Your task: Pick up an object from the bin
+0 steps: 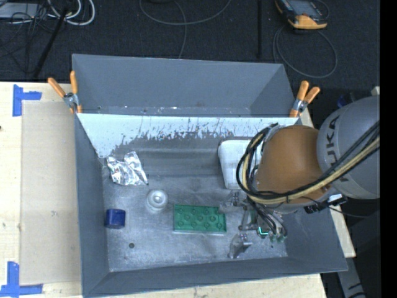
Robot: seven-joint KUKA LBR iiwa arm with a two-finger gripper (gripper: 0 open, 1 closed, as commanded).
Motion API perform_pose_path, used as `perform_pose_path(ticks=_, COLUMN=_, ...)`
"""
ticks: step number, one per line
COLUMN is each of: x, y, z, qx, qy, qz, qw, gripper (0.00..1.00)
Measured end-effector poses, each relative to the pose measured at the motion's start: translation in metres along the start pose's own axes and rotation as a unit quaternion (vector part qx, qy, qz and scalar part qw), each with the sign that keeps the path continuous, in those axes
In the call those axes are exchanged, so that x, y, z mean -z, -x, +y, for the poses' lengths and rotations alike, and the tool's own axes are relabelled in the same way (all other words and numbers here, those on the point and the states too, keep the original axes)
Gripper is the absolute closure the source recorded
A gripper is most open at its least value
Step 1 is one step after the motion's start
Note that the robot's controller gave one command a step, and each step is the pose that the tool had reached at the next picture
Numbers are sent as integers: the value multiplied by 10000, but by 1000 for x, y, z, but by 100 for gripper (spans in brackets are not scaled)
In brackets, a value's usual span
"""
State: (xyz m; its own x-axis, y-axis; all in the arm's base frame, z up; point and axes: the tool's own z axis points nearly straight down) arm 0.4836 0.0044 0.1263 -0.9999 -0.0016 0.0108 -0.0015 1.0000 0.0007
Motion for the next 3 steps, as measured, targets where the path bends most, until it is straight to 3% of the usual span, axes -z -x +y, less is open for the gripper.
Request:
perform_pose_path(ticks=1, x=-54, y=51, z=-12, qx=-22, qy=5, qz=-54, qw=10000, gripper=0)
perform_pose_path(ticks=2, x=-50, y=52, z=-12, qx=-23, qy=6, qz=-94, qw=10000, gripper=100)
perform_pose_path(ticks=3, x=82, y=31, z=-14, qx=-45, qy=-2, qz=-88, qw=10000, gripper=100)
